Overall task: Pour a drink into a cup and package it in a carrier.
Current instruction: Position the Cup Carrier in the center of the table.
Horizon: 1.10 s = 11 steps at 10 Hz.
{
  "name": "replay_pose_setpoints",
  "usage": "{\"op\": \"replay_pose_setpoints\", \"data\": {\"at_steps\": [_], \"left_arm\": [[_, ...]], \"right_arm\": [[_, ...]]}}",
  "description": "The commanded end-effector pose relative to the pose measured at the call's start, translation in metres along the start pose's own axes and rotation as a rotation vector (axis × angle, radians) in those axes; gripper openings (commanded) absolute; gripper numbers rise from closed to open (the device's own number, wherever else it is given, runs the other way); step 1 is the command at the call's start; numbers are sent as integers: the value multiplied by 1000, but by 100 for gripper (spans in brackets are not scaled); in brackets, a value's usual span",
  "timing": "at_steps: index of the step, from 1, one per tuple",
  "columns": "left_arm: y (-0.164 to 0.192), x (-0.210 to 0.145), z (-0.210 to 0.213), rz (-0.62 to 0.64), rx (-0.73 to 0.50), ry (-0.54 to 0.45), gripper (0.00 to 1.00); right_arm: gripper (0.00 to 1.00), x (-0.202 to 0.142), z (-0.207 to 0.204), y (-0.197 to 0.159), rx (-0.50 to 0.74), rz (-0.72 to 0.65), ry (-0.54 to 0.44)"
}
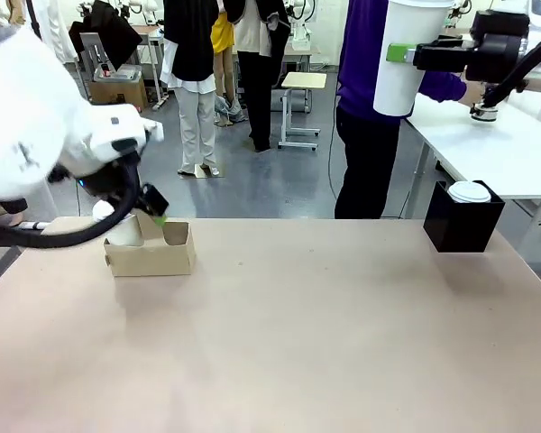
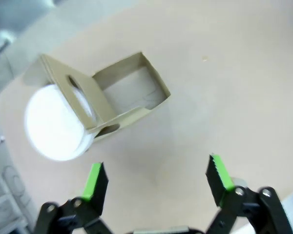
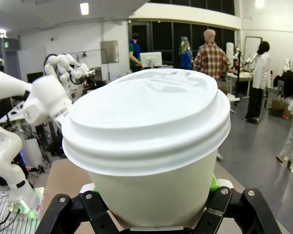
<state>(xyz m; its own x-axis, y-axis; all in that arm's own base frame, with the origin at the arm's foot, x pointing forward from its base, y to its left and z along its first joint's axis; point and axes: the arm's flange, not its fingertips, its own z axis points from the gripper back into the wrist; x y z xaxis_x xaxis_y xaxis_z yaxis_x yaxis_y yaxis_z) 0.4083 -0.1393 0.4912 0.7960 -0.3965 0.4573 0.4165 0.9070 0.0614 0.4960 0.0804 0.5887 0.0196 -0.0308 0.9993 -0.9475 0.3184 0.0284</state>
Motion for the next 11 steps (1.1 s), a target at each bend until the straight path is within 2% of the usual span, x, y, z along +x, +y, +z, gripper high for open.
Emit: {"op": "replay_pose_setpoints", "data": {"at_steps": [1,3,6,8,11], "left_arm": [[4,26,29,100,22,58,100],[16,57,40,180,32,121,100],[37,97,16,303,111,216,100],[47,108,-5,357,112,259,100],[55,111,-28,407,117,262,100]], "right_arm": [[80,4,-1,2,0,9,0],[80,4,-1,2,0,9,0],[80,4,-1,2,0,9,0],[80,4,-1,2,0,9,0],[80,4,-1,2,0,9,0]]}}
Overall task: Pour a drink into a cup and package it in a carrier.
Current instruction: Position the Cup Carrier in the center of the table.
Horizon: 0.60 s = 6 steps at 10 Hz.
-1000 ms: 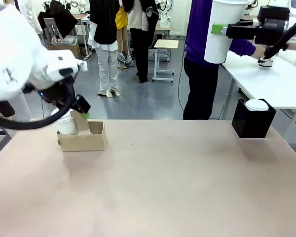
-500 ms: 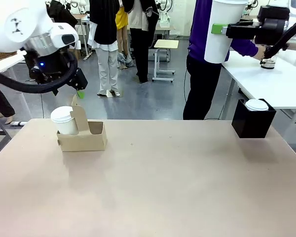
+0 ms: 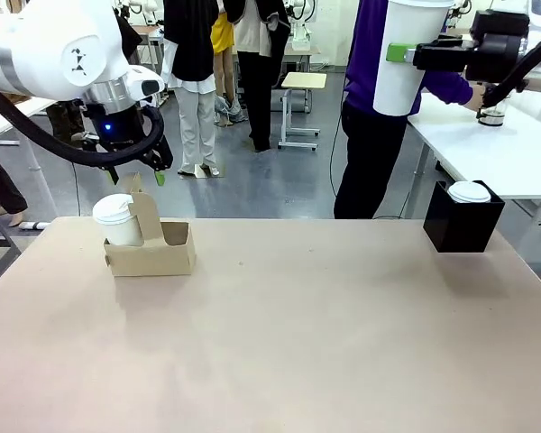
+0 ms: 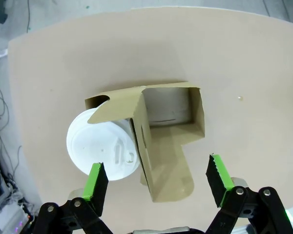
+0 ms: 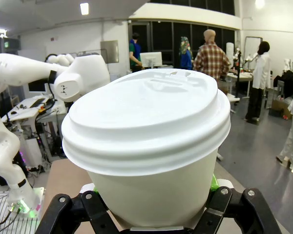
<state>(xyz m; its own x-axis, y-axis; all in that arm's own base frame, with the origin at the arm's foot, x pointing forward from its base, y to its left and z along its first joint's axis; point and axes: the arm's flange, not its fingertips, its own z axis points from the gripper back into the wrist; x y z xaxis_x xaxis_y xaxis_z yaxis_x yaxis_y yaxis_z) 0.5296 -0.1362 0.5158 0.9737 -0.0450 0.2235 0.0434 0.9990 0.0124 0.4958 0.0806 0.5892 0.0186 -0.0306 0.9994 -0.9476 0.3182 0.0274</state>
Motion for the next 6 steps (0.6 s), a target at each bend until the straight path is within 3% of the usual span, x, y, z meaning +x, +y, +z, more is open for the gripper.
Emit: {"op": "replay_pose_setpoints", "data": {"at_steps": [1,2,3,5,6], "left_arm": [[2,4,0,48,29,-2,100],[5,5,-3,64,40,-6,81],[5,5,-6,73,54,-10,40],[5,4,-8,74,50,-11,0],[7,5,-8,68,52,-13,0]], "right_arm": [[80,4,-1,2,0,8,1],[80,4,-1,2,0,8,1],[80,4,-1,2,0,8,1],[80,4,-1,2,0,8,1],[80,4,-1,2,0,8,1]]}}
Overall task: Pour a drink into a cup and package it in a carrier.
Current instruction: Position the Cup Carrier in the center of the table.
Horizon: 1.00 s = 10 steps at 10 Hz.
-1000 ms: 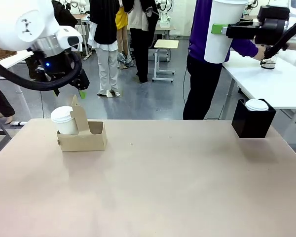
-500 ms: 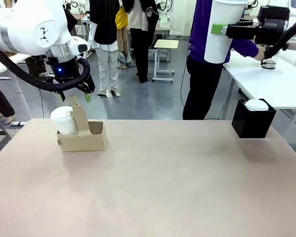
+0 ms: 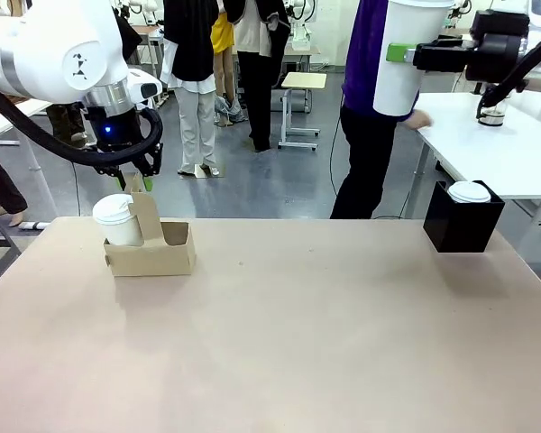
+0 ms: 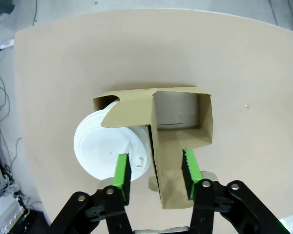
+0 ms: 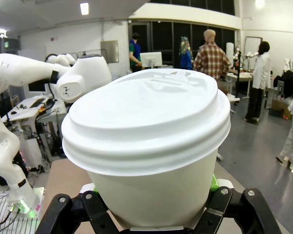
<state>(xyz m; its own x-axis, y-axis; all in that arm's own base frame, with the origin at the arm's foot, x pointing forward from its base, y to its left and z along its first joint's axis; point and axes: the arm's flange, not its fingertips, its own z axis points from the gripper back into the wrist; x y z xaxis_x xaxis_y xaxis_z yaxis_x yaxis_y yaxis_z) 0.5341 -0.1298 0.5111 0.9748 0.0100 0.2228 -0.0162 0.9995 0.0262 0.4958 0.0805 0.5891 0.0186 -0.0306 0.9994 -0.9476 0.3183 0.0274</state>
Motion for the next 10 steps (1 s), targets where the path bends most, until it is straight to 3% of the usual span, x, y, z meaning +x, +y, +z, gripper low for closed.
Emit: {"op": "replay_pose_setpoints", "data": {"at_steps": [1,2,5,6,7,10], "left_arm": [[-1,1,-4,9,21,-16,0],[-1,2,-7,7,17,-13,4],[0,2,-8,5,15,-22,0],[0,3,-11,69,39,-36,0],[-2,2,-7,-2,-3,1,0],[-2,2,-7,-2,-3,1,0]], "right_arm": [[80,4,-1,2,0,8,1],[80,4,-1,2,0,8,1],[80,4,-1,2,0,8,1],[80,4,-1,2,0,8,1],[80,4,-1,2,0,8,1],[80,4,-1,2,0,8,1]]}}
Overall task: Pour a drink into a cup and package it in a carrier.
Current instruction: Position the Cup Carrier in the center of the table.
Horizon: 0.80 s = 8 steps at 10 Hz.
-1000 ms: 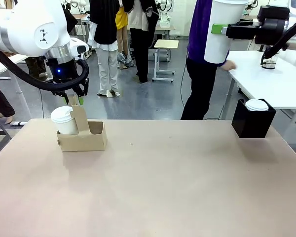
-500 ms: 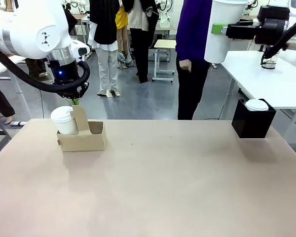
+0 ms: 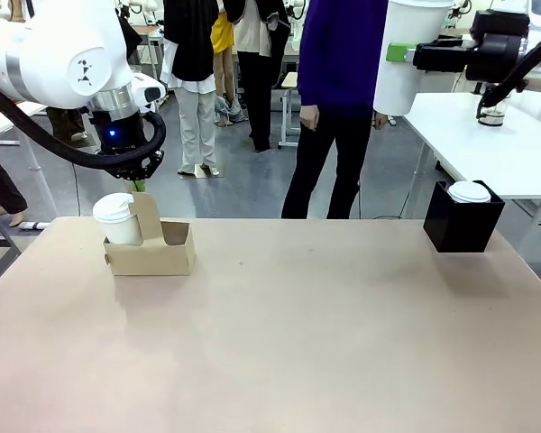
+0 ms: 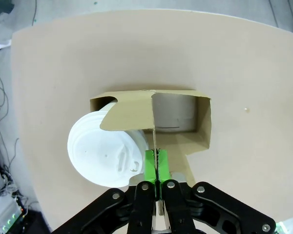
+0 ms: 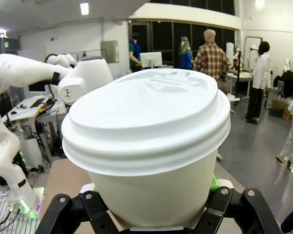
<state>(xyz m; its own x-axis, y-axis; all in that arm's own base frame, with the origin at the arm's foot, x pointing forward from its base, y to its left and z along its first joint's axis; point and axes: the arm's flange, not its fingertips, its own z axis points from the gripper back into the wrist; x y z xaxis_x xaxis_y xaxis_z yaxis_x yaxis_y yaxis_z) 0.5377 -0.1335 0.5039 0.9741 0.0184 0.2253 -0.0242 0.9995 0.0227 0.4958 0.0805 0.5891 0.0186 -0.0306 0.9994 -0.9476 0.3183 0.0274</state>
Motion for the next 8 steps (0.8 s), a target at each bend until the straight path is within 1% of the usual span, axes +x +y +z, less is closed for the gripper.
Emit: {"op": "replay_pose_setpoints", "data": {"at_steps": [1,2,4,5,7,8], "left_arm": [[0,0,0,1,0,0,6],[-4,-4,15,61,-5,3,2],[-29,-20,52,97,31,-28,2],[-51,-32,67,87,25,-45,2],[-106,-63,87,47,17,-70,2],[-134,-80,94,43,4,-65,2]], "right_arm": [[80,4,-1,2,0,8,1],[80,4,-1,2,0,8,1],[80,4,-1,2,0,8,1],[80,4,-1,2,0,8,1],[80,4,-1,2,0,8,1],[80,4,-1,2,0,8,1]]}}
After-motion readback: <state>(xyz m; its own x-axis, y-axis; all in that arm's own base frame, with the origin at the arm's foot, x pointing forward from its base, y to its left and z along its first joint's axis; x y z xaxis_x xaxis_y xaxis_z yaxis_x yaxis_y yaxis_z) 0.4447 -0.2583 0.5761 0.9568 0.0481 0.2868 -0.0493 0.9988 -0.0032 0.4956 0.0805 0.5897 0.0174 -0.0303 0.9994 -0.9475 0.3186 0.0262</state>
